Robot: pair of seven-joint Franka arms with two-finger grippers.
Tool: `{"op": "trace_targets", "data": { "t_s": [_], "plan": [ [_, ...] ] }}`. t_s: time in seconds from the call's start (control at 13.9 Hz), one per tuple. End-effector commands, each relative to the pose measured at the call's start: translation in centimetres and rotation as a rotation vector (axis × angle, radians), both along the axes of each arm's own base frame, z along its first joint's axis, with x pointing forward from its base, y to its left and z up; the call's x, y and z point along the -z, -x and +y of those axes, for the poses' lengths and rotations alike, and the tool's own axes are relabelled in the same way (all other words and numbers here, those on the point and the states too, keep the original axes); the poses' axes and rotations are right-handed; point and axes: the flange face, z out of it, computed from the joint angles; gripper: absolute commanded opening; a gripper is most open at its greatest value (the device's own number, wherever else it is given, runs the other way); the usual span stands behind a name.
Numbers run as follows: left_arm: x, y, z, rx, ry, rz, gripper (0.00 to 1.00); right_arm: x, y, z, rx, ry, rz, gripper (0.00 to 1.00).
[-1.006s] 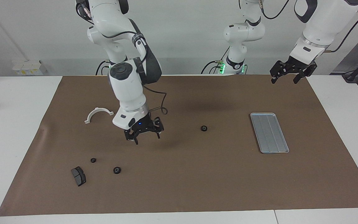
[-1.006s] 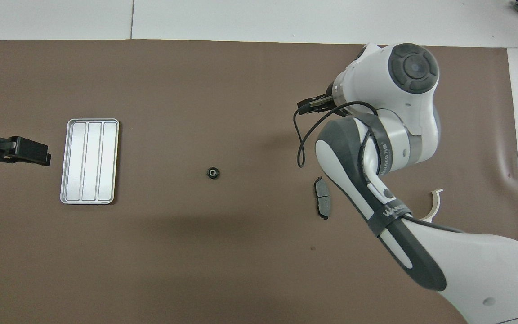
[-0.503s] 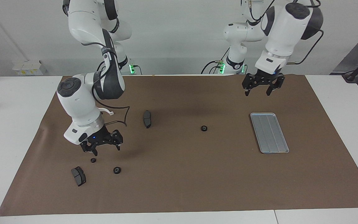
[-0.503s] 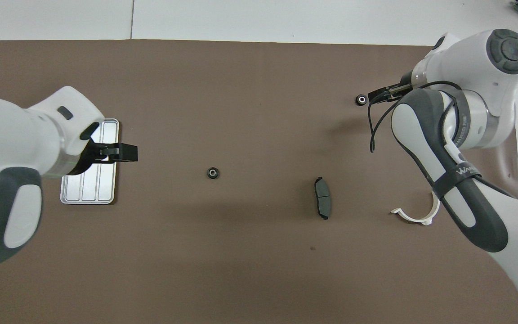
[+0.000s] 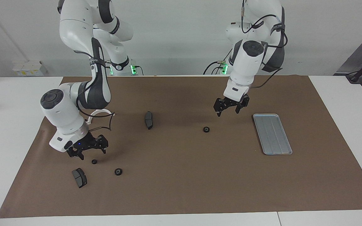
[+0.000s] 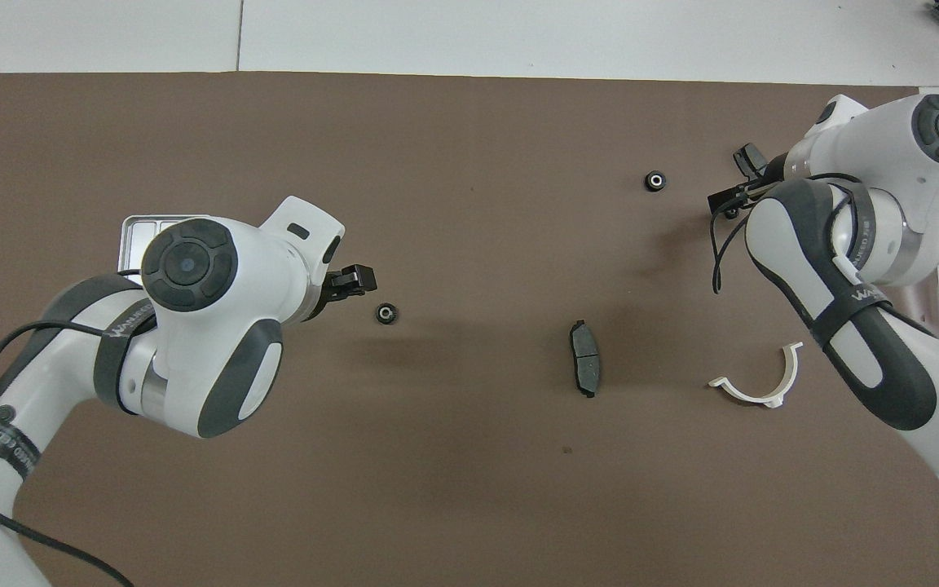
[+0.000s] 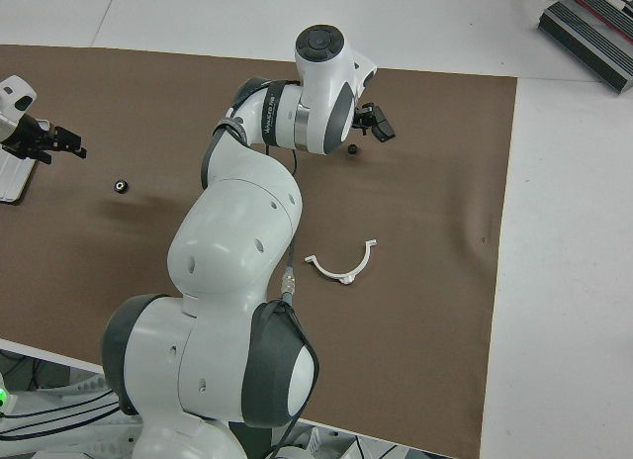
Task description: Pick bearing gear from pile to tray
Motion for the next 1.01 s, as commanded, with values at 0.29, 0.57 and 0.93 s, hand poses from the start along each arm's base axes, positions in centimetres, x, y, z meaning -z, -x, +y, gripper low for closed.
{"op": "trace_targets", "data": {
  "t_s": [0.29, 0.57, 0.93],
  "plan": [
    [8.8, 1.5, -7.4, -0.104, -0.108, -0.065, 1.00, 3.0, 1.1, -0.2, -0.009, -0.003, -0.004, 0.66],
    [9.7, 1.9, -7.8, -0.130, -0.076, -0.080, 0.93, 3.3, 1.3, -0.6, -0.009, -0.002, 0.002, 0.49],
    [11.2, 2.3, -6.3, -0.096, -0.056, -0.092, 0.75, 3.7, 1.5, -1.8, -0.016, 0.007, -0.027, 0.44]
  ]
}}
